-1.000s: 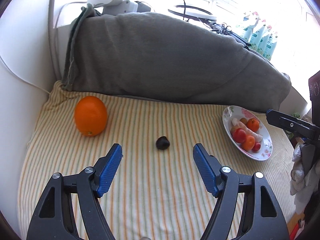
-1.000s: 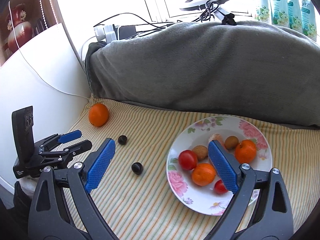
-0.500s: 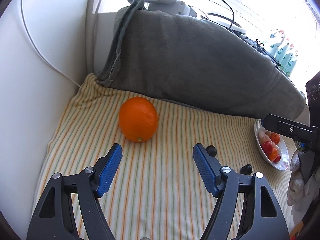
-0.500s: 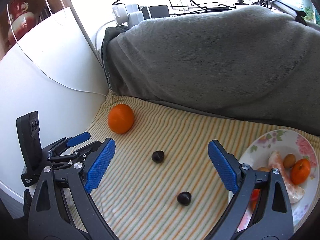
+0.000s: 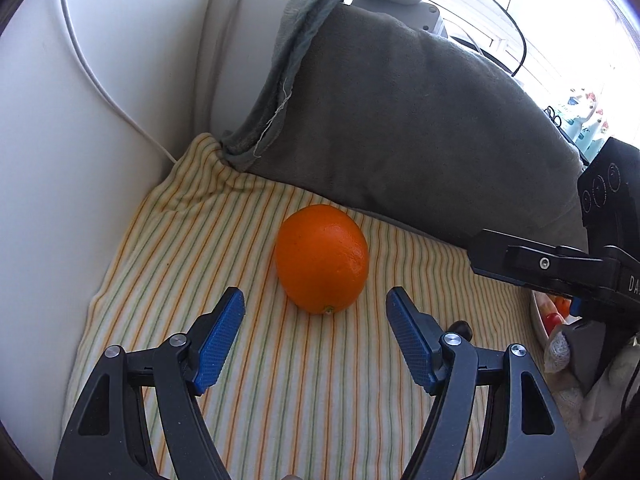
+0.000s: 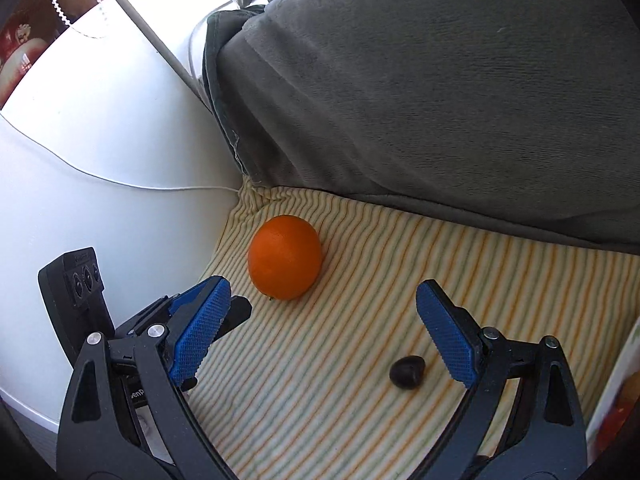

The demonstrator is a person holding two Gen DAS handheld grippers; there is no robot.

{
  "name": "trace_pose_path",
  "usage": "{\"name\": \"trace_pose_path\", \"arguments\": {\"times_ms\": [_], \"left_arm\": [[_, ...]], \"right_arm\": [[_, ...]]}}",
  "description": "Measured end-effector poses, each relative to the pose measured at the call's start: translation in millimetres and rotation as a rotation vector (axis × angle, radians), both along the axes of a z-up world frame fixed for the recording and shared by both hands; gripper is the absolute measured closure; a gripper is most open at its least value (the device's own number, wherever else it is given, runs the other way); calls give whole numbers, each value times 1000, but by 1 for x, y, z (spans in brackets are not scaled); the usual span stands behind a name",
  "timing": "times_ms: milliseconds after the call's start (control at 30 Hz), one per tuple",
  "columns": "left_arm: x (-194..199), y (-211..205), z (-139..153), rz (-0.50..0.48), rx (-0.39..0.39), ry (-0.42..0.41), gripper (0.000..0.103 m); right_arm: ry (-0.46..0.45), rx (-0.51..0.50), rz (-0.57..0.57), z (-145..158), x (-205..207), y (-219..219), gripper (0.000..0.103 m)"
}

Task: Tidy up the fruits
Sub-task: 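Bring both tools around the large orange and close on it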

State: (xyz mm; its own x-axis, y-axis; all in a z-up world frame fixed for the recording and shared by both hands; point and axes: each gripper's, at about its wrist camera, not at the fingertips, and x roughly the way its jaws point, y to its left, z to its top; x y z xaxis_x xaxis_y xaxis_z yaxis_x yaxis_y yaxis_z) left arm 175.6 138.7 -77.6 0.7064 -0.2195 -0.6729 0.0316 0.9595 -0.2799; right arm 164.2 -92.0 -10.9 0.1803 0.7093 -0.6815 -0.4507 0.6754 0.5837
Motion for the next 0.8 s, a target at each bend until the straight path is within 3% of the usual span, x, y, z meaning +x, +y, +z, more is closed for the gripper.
{"name": "trace_pose_path", "arguments": {"times_ms": [433, 567, 700, 800], "left_arm": [[25, 5, -15, -29, -77, 34, 32], [30, 7, -17, -27, -98, 42, 32], [38, 8, -22, -32, -109, 55, 33], [41, 6, -25, -43, -112, 66, 39]], "right_arm": [[37, -17, 55, -19, 17, 59, 7], [64, -18, 67, -26, 22, 70, 17], [86, -9, 74, -34, 28, 77, 18], [94, -9, 84, -37, 29, 87, 19]]}}
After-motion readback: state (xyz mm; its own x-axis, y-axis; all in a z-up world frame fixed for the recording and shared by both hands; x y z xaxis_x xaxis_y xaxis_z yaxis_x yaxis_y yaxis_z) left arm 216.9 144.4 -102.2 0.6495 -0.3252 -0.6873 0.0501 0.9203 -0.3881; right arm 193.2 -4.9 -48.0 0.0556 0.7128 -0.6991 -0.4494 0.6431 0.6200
